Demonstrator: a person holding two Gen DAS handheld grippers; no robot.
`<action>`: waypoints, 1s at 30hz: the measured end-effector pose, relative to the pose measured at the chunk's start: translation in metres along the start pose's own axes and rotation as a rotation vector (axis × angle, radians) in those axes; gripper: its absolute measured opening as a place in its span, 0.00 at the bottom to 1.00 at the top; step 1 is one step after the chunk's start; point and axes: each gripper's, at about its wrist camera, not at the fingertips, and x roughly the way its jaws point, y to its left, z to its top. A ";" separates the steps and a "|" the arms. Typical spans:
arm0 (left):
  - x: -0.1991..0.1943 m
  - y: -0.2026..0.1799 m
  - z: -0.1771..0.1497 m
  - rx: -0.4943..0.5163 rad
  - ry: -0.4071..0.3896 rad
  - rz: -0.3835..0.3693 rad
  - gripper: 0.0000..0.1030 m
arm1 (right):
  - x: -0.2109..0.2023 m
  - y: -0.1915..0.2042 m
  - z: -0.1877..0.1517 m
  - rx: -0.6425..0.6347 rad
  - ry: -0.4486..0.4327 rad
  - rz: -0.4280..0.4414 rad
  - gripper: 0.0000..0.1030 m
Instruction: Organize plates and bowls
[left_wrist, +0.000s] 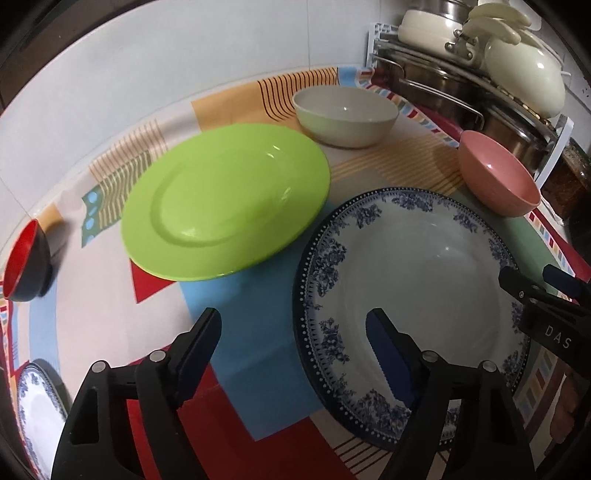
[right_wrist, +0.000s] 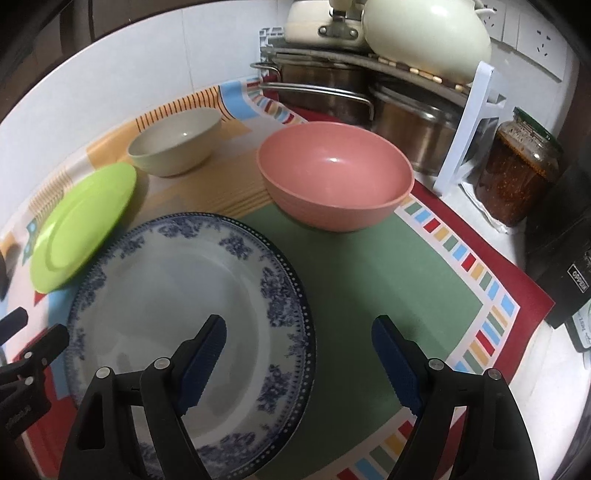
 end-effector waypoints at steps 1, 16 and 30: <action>0.002 -0.001 0.000 -0.003 0.004 -0.004 0.77 | 0.002 -0.001 0.001 0.001 0.005 0.000 0.79; 0.021 -0.005 0.003 -0.025 0.061 -0.062 0.53 | 0.022 0.000 0.002 0.003 0.056 0.049 0.61; 0.025 -0.008 0.002 -0.031 0.062 -0.079 0.34 | 0.022 0.004 0.005 -0.033 0.055 0.079 0.38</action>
